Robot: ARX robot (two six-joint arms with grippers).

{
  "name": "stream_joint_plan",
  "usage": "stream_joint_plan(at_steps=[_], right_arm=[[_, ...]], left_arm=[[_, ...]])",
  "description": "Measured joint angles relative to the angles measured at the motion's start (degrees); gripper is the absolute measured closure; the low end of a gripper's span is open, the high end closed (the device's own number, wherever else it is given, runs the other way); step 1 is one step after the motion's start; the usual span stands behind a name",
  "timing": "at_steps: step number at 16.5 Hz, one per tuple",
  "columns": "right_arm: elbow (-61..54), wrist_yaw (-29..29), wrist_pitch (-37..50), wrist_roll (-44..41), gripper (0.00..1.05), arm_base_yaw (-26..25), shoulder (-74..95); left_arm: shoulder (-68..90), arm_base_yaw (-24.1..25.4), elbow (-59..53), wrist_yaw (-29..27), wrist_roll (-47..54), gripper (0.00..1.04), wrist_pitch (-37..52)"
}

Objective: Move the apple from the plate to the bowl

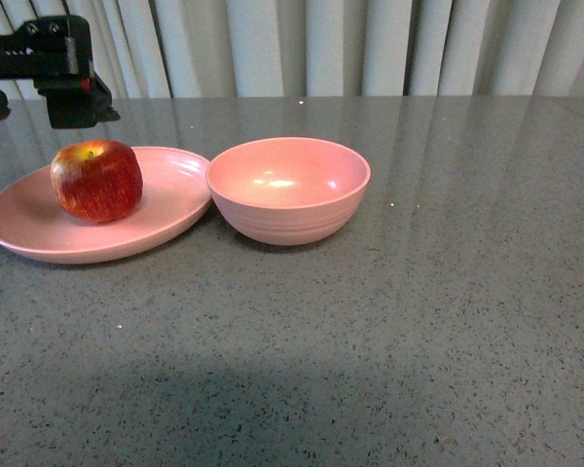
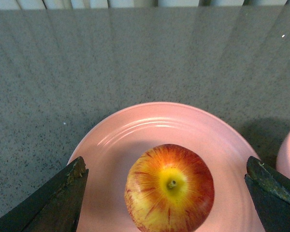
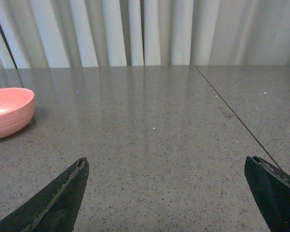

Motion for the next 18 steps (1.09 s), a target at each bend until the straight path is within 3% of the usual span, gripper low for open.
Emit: stream_joint_plan(at_steps=[13, 16, 18], right_arm=[[0.0, 0.0, 0.0, 0.0, 0.07, 0.0, 0.0], [0.0, 0.0, 0.0, 0.0, 0.07, 0.0, 0.0], [0.0, 0.0, 0.0, 0.0, 0.07, 0.0, 0.0]], left_arm=[[9.2, 0.1, 4.2, 0.9, 0.1, 0.07, -8.5], [9.0, 0.1, 4.2, 1.4, 0.1, 0.32, -7.8], [8.7, 0.1, 4.2, 1.4, 0.2, 0.39, -7.7]])
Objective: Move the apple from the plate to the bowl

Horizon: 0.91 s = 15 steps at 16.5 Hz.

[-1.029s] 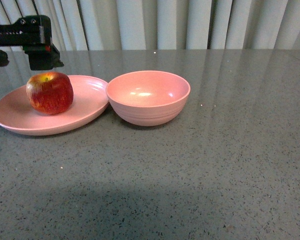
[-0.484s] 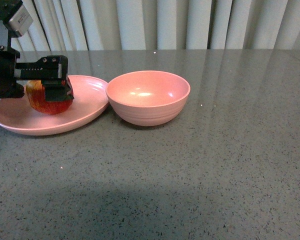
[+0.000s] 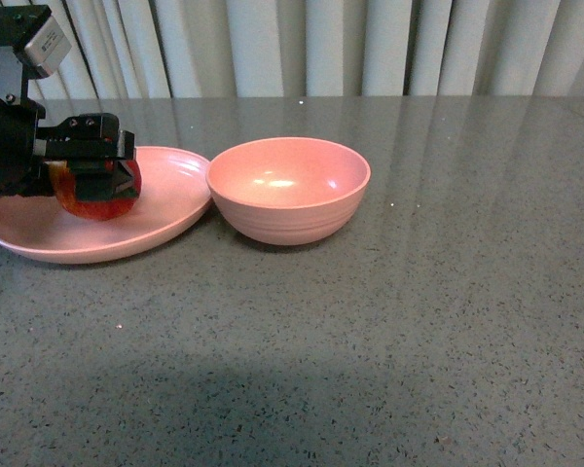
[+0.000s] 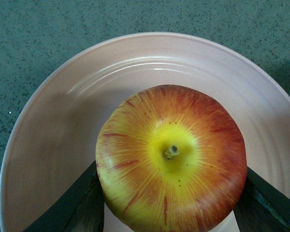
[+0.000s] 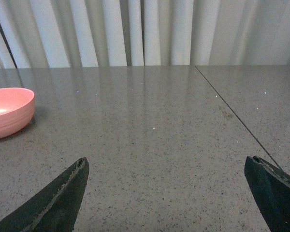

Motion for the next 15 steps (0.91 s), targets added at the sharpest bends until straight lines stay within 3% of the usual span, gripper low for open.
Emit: stream_joint_plan(at_steps=[3, 6, 15], right_arm=[[0.0, 0.0, 0.0, 0.0, 0.07, 0.0, 0.0], [0.0, 0.0, 0.0, 0.0, 0.07, 0.0, 0.0], [0.0, 0.0, 0.0, 0.0, 0.07, 0.0, 0.0]], left_arm=[[-6.8, 0.2, 1.6, 1.7, 1.1, 0.4, 0.5], [-11.3, -3.0, 6.7, 5.2, 1.8, 0.4, -0.1], [-2.2, -14.1, 13.1, 11.2, 1.7, 0.41, -4.7]])
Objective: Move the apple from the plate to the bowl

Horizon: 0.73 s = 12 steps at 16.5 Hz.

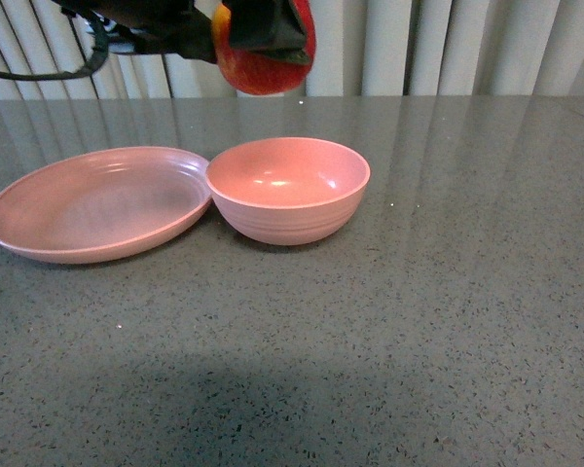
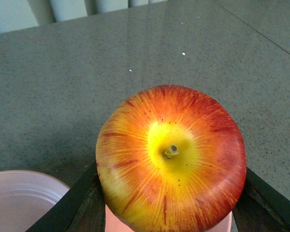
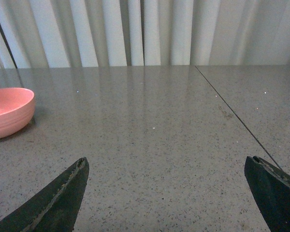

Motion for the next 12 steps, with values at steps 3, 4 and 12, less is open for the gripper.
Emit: stream_joint_plan(at_steps=[3, 4, 12], right_arm=[[0.0, 0.0, 0.0, 0.0, 0.07, 0.0, 0.0], [0.0, 0.0, 0.0, 0.0, 0.07, 0.0, 0.0], [0.0, 0.0, 0.0, 0.0, 0.07, 0.0, 0.0]], left_arm=[[4.7, -1.8, 3.1, -0.5, 0.7, 0.41, -4.2], [5.4, -1.9, 3.6, -1.2, 1.2, 0.41, -5.4], [10.1, -2.2, 4.9, -3.1, 4.4, 0.41, -7.8]])
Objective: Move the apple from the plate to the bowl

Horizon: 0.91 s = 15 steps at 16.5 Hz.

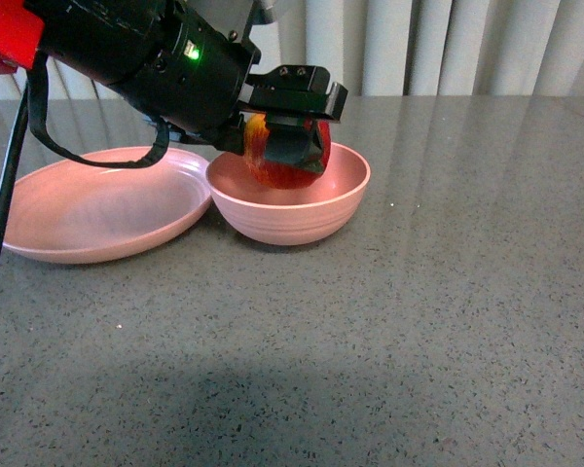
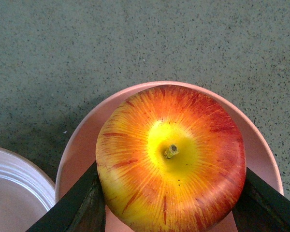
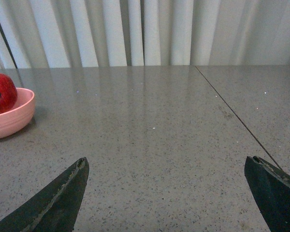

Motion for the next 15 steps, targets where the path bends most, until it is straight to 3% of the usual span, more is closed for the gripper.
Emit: stream_joint_plan(at_steps=[6, 10, 15], right_arm=[[0.0, 0.0, 0.0, 0.0, 0.07, 0.0, 0.0], [0.0, 0.0, 0.0, 0.0, 0.07, 0.0, 0.0], [0.0, 0.0, 0.0, 0.0, 0.07, 0.0, 0.0]], left_arm=[[1.2, 0.0, 1.1, -0.7, 1.3, 0.42, -1.2], [1.3, 0.0, 1.6, -0.6, 1.1, 0.05, -1.2], [-0.3, 0.2, 1.7, -0.3, 0.5, 0.07, -0.2]])
